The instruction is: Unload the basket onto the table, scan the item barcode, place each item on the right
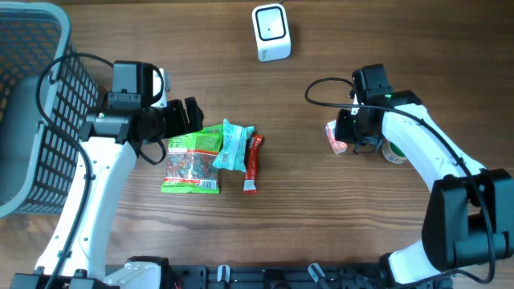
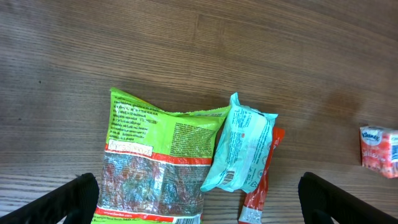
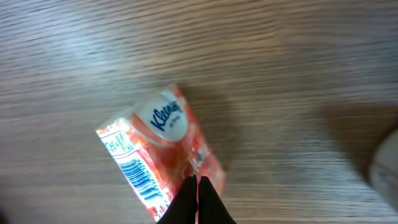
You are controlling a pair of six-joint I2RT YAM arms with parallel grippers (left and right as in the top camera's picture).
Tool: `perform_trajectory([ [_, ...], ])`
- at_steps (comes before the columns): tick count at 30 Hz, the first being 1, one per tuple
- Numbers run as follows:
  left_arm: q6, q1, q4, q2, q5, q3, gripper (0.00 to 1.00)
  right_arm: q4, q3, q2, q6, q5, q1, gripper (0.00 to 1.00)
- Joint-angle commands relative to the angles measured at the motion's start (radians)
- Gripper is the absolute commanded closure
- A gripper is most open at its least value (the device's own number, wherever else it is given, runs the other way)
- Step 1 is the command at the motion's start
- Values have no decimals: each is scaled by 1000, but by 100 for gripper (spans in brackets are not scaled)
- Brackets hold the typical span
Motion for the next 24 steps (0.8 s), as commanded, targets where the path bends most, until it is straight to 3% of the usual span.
perform_trajectory([
  [1, -8, -5, 2, 3, 11, 3, 0, 2, -7, 11, -7, -122, 2, 95],
  [4, -8, -5, 2, 3, 11, 3, 0, 0, -7, 11, -7, -149, 3, 95],
  [7, -8, -5, 2, 3, 11, 3, 0, 5, -7, 11, -29, -147, 2, 87],
  [11, -9, -5, 2, 3, 11, 3, 0, 13, -7, 11, -66, -102, 2, 59],
  [14, -8, -5, 2, 3, 11, 3, 0, 22, -7, 11, -117, -93, 1, 48],
  [19, -9, -5, 2, 3, 11, 3, 0, 56, -7, 11, -229, -177, 1, 45],
  [20, -8, -5, 2, 3, 11, 3, 0, 61, -7, 11, -243, -185, 1, 48],
  [22, -8, -5, 2, 3, 11, 3, 0, 70, -7, 11, -263, -185, 1, 64],
  [24, -8, -5, 2, 3, 11, 3, 0, 79, -7, 11, -289, -185, 1, 65],
])
